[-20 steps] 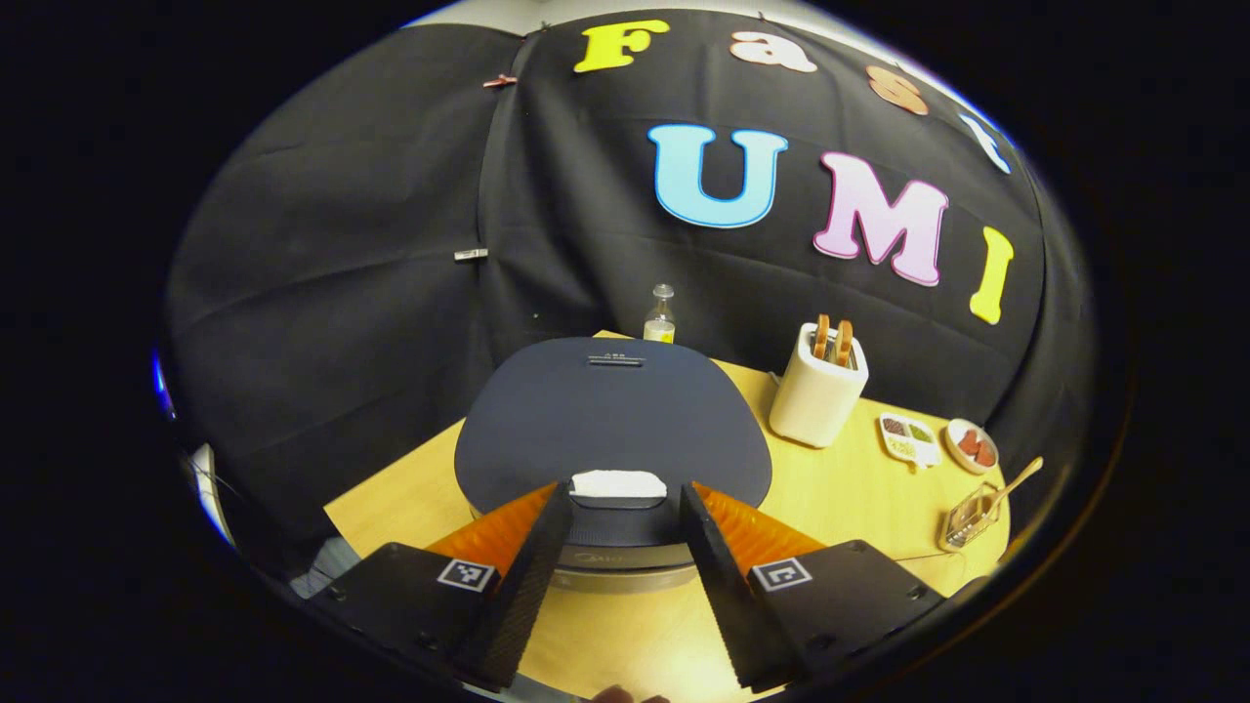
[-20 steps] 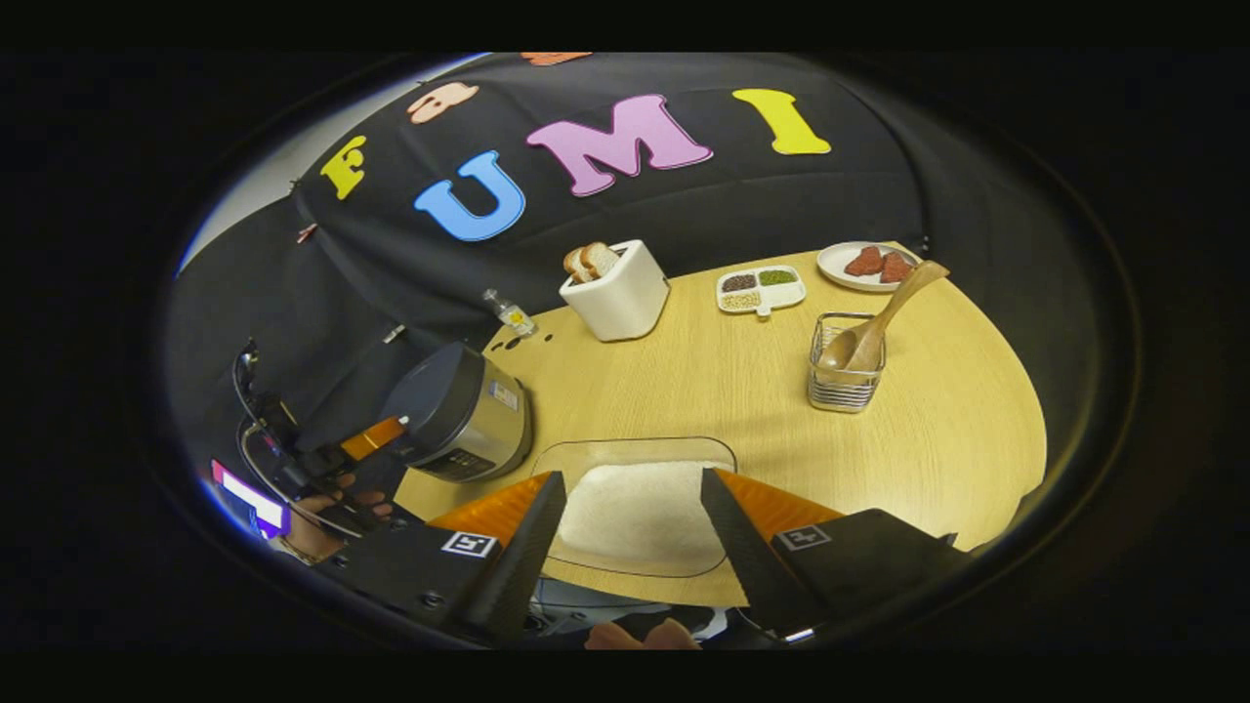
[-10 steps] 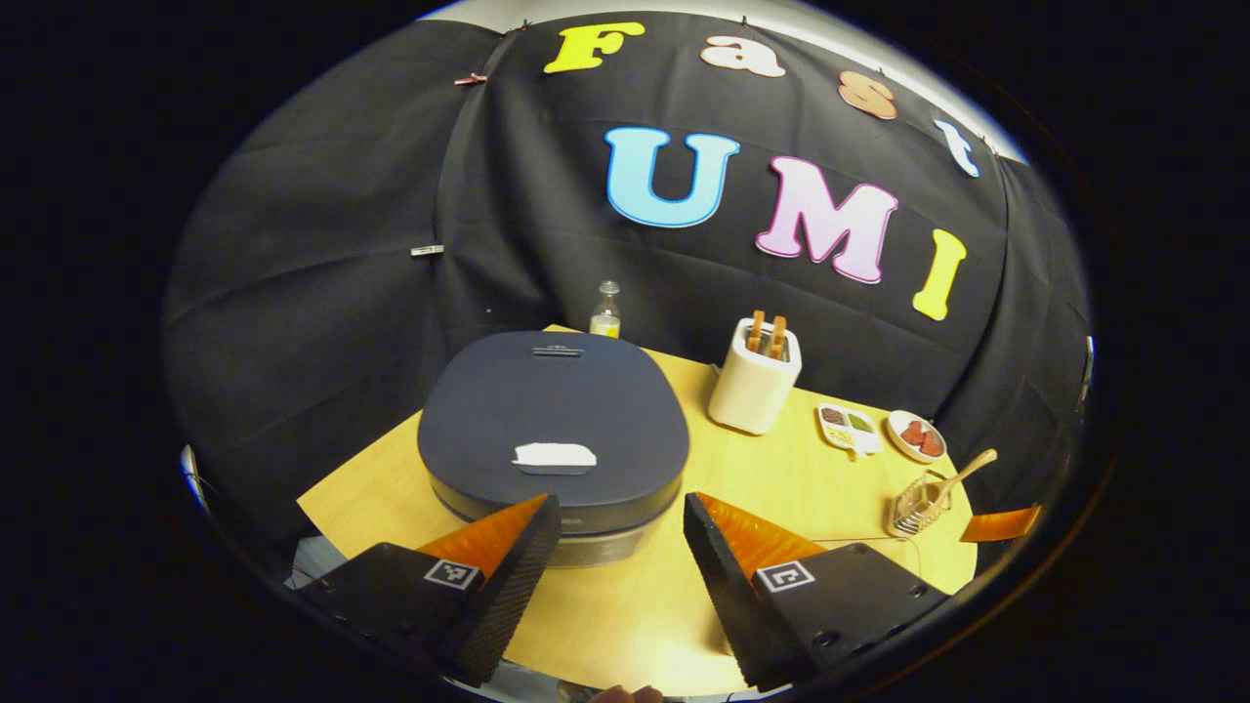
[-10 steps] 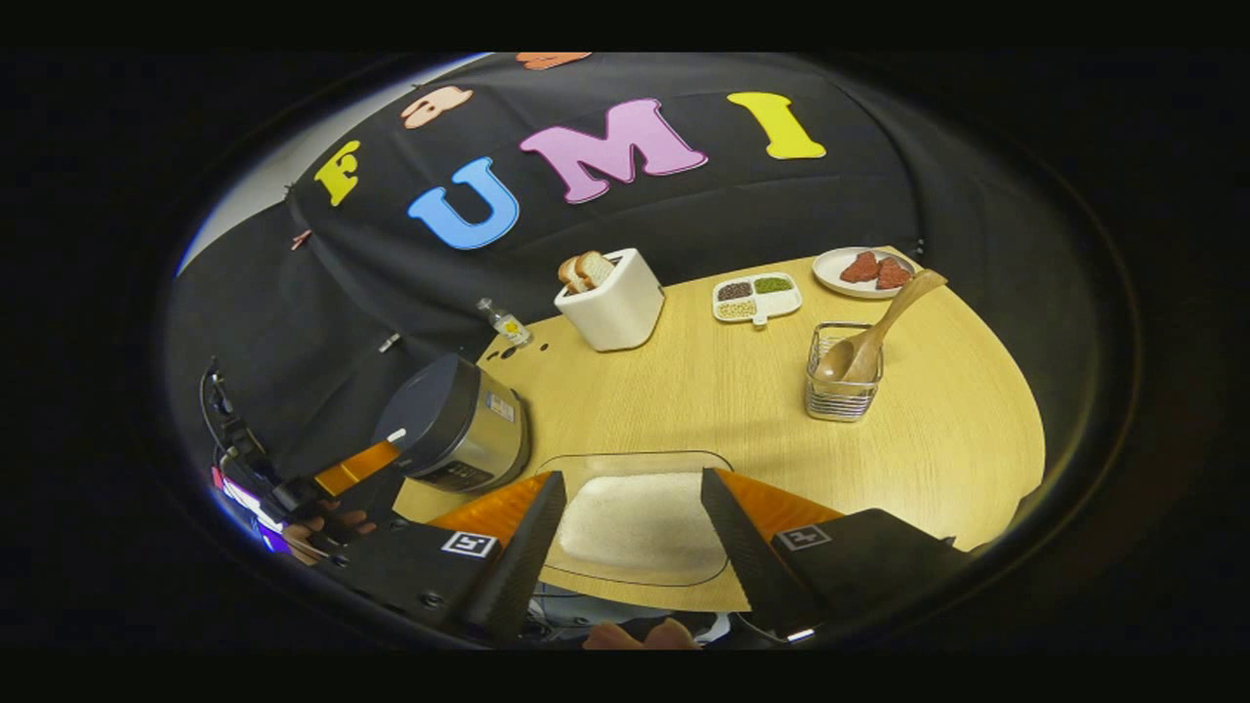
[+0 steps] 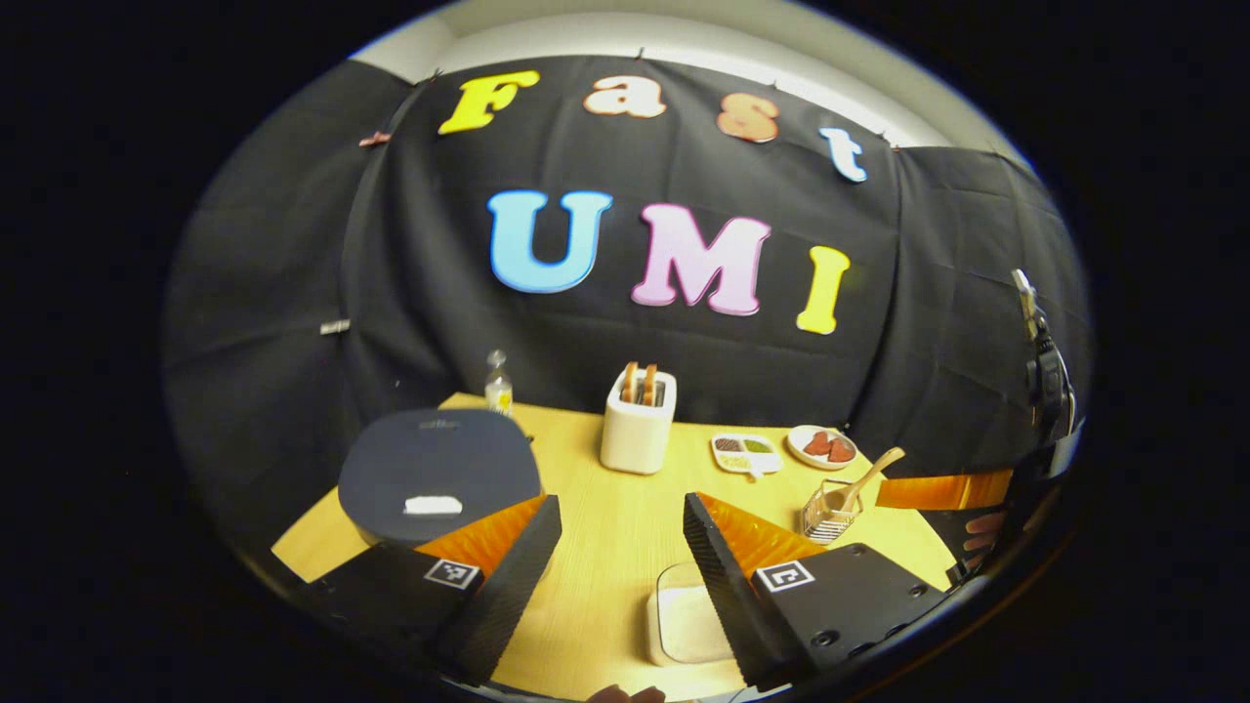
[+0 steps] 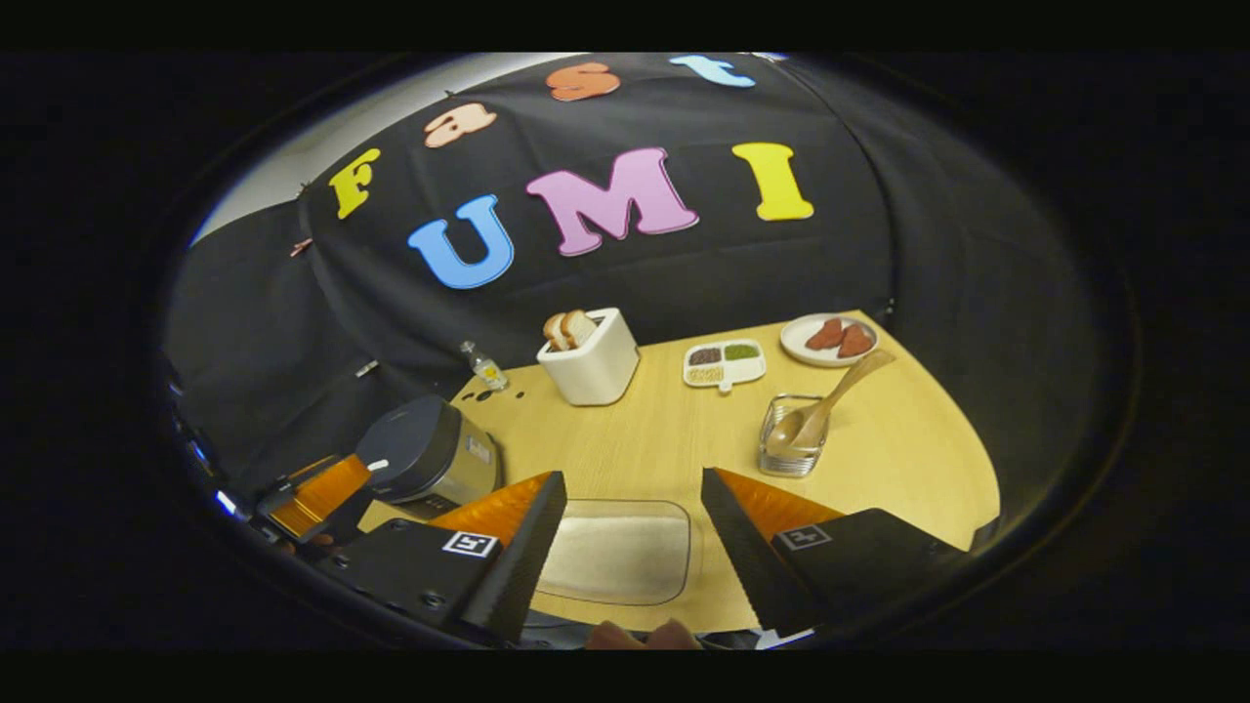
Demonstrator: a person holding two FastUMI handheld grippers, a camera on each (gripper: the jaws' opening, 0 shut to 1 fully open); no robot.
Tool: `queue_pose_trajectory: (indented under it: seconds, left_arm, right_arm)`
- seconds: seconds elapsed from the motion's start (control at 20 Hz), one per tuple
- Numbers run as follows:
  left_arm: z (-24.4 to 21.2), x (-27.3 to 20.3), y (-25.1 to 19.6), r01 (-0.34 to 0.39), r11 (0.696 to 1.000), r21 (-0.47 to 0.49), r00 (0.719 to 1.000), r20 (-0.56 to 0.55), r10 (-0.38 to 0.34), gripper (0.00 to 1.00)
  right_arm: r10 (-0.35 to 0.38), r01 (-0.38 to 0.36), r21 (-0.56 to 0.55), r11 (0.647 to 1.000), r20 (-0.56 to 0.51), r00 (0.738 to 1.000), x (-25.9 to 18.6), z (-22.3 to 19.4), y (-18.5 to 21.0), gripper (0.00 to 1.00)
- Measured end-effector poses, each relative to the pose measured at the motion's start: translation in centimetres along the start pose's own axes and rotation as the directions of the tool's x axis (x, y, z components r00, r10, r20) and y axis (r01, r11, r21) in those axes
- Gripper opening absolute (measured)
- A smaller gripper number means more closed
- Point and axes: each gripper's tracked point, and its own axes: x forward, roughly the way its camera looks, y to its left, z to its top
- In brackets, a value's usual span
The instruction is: Close the left gripper, press the button to open the rice cooker; take a wooden spoon from the chopstick holder with the right hand, scoop a spoonful of rice and pour it into the rice cooker, then put the wooden spoon back into the chopstick holder.
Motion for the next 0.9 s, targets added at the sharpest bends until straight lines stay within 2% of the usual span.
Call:
queue_pose_trajectory:
  seconds: [0.15, 0.25, 0.35, 0.5, 0.9]
  left_arm:
    - [2.5, -1.1, -2.6, 0.048, 0.998, 0.049, 0.995, 0.080, -0.052, 0.87]
    - [3.2, -1.7, -4.0, 0.088, 0.995, 0.042, 0.990, 0.105, -0.092, 0.87]
    - [3.2, -2.4, -4.5, 0.102, 0.994, 0.036, 0.988, 0.109, -0.106, 0.87]
    - [4.1, -4.0, -4.7, 0.093, 0.996, 0.012, 0.985, 0.144, -0.094, 0.87]
    - [4.8, -7.1, -3.3, 0.043, 0.999, -0.007, 0.980, 0.194, -0.041, 0.87]
  right_arm:
    - [-0.025, 0.031, -0.058, 0.998, 0.093, 0.995, -1.7, 2.5, 0.2, 0.88]
    - [-0.035, 0.054, -0.101, 0.993, 0.181, 0.983, -2.9, 4.0, 0.6, 0.89]
    - [-0.036, 0.069, -0.148, 0.987, 0.212, 0.977, -3.8, 4.0, 0.8, 0.90]
    - [-0.028, 0.083, -0.230, 0.970, 0.232, 0.972, -5.3, 3.9, 1.6, 0.98]
    - [-0.034, 0.136, -0.281, 0.950, 0.341, 0.939, -7.2, 5.2, 4.1, 0.98]
